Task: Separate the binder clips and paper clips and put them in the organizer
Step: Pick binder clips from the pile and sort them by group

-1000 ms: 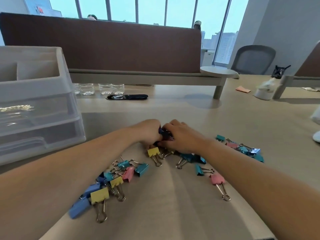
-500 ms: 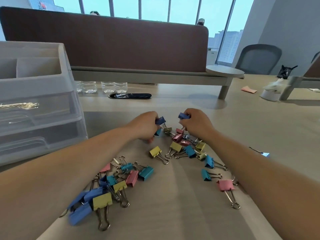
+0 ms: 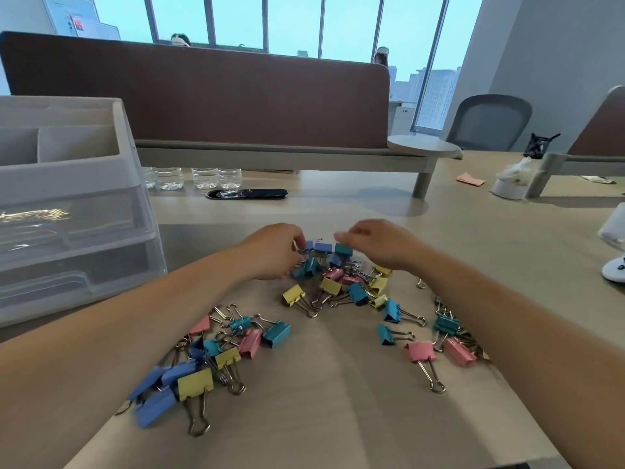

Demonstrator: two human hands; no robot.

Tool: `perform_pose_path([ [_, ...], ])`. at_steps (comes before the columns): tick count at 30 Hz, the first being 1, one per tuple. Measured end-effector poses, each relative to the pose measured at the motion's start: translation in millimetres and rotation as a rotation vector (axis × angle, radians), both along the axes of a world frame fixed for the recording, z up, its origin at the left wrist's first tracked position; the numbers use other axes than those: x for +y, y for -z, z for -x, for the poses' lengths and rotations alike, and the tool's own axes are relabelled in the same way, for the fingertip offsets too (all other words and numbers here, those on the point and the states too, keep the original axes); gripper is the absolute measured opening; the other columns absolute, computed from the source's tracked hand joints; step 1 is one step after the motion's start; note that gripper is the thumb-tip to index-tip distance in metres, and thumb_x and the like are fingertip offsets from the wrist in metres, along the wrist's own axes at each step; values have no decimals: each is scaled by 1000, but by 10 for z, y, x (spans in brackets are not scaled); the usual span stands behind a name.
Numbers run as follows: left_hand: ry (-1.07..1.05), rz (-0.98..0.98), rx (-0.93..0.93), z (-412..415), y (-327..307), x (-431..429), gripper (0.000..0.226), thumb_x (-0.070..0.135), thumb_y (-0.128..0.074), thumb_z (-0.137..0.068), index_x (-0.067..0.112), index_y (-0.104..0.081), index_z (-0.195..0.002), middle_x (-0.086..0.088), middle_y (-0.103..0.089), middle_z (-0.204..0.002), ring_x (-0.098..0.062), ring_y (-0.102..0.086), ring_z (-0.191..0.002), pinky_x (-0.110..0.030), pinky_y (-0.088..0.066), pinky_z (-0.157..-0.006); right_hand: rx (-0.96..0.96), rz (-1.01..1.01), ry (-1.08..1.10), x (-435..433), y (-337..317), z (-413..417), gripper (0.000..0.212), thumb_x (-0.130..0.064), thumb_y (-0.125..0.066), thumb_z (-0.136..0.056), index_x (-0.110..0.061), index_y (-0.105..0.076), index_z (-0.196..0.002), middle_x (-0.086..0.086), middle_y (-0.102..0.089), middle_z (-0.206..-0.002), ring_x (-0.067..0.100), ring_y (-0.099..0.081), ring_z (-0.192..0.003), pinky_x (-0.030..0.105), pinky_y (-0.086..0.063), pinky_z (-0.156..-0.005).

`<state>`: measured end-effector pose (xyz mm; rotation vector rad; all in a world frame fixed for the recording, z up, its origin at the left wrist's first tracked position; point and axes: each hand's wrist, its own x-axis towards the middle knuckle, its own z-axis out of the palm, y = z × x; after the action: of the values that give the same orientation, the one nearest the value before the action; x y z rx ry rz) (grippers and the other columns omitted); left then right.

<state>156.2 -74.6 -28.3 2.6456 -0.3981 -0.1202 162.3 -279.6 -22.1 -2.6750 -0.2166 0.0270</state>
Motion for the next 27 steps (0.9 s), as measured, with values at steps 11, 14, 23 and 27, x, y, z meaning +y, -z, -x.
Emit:
perform_pose_path([
  [11, 53, -236, 57, -21, 15, 121, 53, 38, -65, -91, 18, -50, -137, -2, -53, -134, -18, -53, -114, -26, -40, -89, 202, 523, -95, -124, 220, 61, 117, -88, -56, -59, -38, -14, -155, 7, -36, -149, 35, -33, -136, 52, -35, -110],
  [14, 104, -203, 108, -41, 61, 86, 80, 51, -70, -82, 27, -32, -149, -2, -43, -144, -22, -47, -125, -29, -38, -94, 148, 507, -102, -69, 261, 13, 100, -85, -50, -71, -40, -18, -154, 6, -33, -148, 32, -37, -132, 49, -40, -107],
  [23, 79, -211, 46, -282, 138, 15, 49, 40, -66, -90, 18, -54, -131, -2, -58, -126, -16, -55, -100, -26, -40, -77, -115, 444, -136, 78, 389, -152, 48, -53, -48, -96, -29, -45, -138, 4, -48, -122, 25, -55, -104, 37, -50, -85],
  [27, 25, -134, 80, -315, 154, 31, 29, 31, -64, -93, 9, -64, -112, -10, -66, -104, -16, -60, -68, -27, -51, -59, -173, 436, -96, 147, 382, -195, 43, -46, -50, -94, -25, -53, -132, 5, -53, -113, 23, -56, -91, 35, -53, -78],
])
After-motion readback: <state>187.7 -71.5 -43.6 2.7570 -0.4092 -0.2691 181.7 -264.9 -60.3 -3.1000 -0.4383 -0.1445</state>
